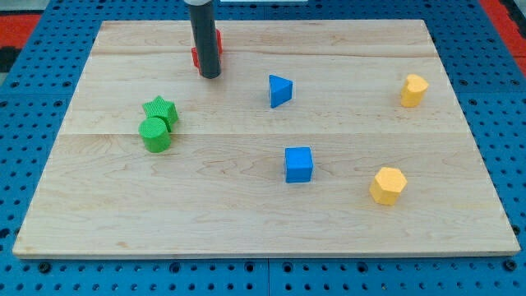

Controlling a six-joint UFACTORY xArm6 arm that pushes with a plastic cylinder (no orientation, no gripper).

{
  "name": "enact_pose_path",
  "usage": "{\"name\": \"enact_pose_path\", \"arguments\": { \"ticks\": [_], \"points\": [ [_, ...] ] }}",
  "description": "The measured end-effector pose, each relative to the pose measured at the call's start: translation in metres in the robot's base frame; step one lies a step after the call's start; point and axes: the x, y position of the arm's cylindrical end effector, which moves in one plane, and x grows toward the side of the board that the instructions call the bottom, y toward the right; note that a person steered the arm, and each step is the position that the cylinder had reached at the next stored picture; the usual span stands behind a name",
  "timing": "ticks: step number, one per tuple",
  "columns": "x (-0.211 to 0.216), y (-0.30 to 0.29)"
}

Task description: Push the blue triangle above the blue cube

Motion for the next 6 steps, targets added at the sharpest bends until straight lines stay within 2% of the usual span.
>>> {"name": "enact_pose_path", "arguments": {
  "ticks": [2, 3, 4, 5, 6],
  "points": [
    [-0.006, 0.002],
    [-0.031, 0.020],
    [-0.030, 0.020],
    [0.002, 0.078],
    [0.038, 0.110]
  ]
}}
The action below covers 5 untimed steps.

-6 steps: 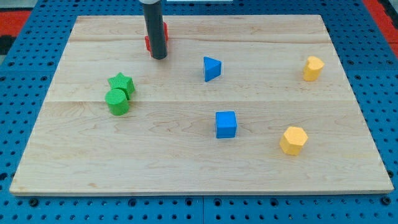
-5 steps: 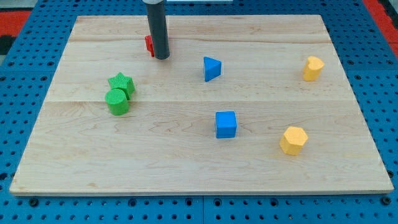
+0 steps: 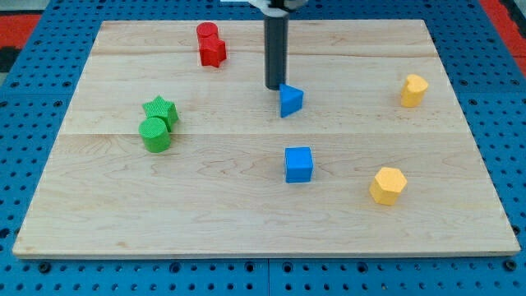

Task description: Push the blue triangle above the blue cube

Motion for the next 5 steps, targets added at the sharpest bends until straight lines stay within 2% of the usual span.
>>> {"name": "enact_pose_path", "arguments": {
  "ticks": [2, 4, 5],
  "points": [
    [0.053, 0.041],
    [0.082, 0.080],
    [0.105, 0.081]
  ]
}}
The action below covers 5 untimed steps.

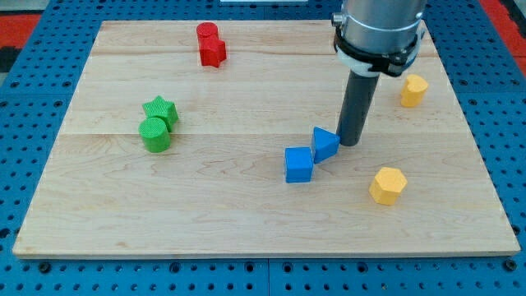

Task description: Push the blue triangle above the blue cube

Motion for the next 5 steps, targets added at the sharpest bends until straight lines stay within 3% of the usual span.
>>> {"name": "enact_pose_path", "arguments": {
  "ticks": [5],
  "points": [
    [0.011, -0.044]
  ]
}}
